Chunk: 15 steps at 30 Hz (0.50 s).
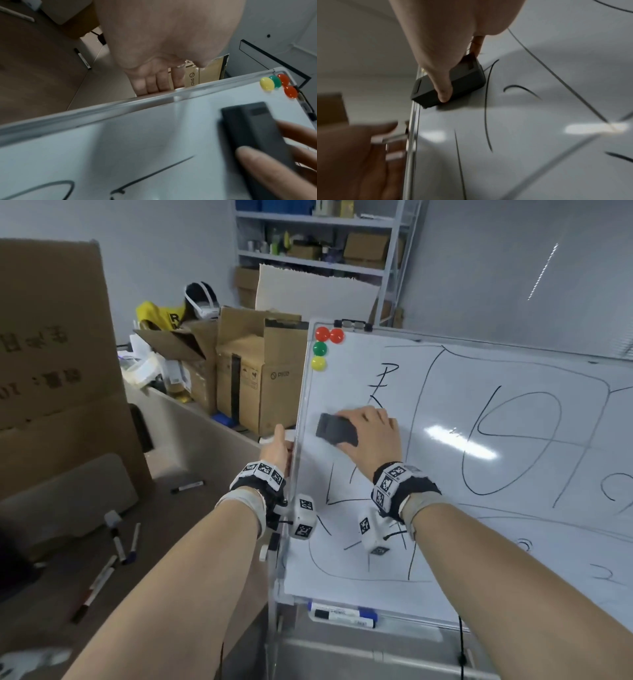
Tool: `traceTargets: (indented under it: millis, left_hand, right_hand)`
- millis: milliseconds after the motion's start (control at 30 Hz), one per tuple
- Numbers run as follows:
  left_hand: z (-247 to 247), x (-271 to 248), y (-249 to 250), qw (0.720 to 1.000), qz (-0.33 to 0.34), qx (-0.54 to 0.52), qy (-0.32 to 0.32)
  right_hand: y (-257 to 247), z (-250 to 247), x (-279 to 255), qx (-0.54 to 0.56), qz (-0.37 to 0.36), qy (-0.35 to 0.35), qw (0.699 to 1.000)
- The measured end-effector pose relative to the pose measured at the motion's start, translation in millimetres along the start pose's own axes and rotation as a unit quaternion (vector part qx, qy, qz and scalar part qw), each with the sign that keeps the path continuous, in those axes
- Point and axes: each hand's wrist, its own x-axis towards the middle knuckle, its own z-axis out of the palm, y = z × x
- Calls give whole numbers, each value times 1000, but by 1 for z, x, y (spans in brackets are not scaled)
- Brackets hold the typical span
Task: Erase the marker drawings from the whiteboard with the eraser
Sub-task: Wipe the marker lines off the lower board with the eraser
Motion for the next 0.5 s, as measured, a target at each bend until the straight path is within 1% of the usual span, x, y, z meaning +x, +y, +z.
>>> traceTargets:
  millis: [67,133,233,333,433,500]
  left_hand:
    - [-2,6,-3,999,11,32,19]
    - [-3,1,-7,997,21,63,30]
    - [-6,-10,-20,992,35,111,42]
    - [-12,-14,-51,994,22,97,37]
    - [-17,-22,-87,994,10,89,65]
    - [-17,-28,-102,994,5,67,82]
  right_hand:
    - [2,-11,13,24,43,64,997]
    - [-4,-11,13,44,62,86,993]
    - [-16,11,-10,84,70,61,992]
    - [-21,40,-46,77,39,24,996]
    - [-22,62,-76,88,26,-15,996]
    - [-23,70,-93,81,3,-40,996]
